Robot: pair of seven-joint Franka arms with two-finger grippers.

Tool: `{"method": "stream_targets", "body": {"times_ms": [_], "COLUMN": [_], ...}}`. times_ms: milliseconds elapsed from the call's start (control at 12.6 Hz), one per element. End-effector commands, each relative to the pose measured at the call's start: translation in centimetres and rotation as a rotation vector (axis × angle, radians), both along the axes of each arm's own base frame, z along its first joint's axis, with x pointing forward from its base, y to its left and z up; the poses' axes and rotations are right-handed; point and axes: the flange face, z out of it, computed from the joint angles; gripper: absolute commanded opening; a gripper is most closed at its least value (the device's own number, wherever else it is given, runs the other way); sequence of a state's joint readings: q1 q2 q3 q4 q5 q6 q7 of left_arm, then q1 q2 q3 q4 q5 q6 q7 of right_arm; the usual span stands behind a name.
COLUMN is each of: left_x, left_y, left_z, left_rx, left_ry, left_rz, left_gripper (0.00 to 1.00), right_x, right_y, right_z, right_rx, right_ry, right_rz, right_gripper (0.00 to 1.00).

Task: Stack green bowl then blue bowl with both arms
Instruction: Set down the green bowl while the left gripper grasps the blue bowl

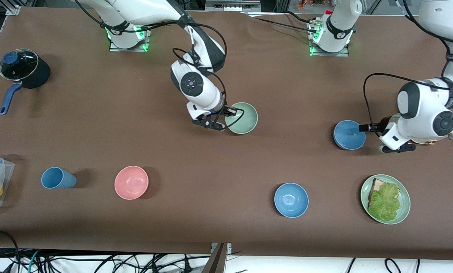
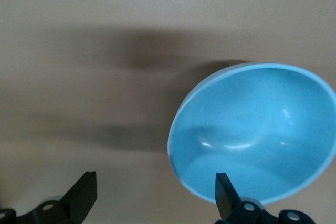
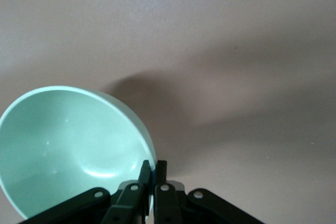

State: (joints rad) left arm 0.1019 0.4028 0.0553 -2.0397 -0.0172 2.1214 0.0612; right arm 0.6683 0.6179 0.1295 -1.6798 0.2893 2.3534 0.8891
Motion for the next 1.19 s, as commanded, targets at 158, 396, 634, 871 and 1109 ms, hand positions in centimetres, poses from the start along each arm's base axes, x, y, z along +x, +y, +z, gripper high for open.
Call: {"method": "stream_targets", "body": {"times_ms": [158,396,634,871,1109], "left_x": [-0.1,-0.4,-0.3,0.7,2.5], "left_y": [-0.2,-0.4,-0.7,-1.0,-2.7], "left_z": [-2.6,-3.6,-4.0,-0.9,3.2], "left_rx": [-0.012,-0.026,-0.032,-0.065,-0.166], "left_ry": [-0.004,0.02,0.034,0.086,0.169], "left_rz": [0.013,0.025,0.013,0.019,0.048], "left_gripper": [0.66,0.08,0.0,0.0,0.0], "right_x": [0.2,0.0,0.1,1.3,4.5], "right_y": [0.9,1.2,1.0,0.1,-1.8], "right_z": [-1.3,-2.2,-2.4,-1.3,4.1], "right_rx": [-0.014,-0.011,-0.044,-0.044,-0.065], "right_ry": [-0.042,-0.049,-0.081,-0.099,-0.067], "right_rz": [0.005,0.006,0.046,0.042,0.025], "right_gripper": [0.0,0.0,0.7,0.75,0.77]}}
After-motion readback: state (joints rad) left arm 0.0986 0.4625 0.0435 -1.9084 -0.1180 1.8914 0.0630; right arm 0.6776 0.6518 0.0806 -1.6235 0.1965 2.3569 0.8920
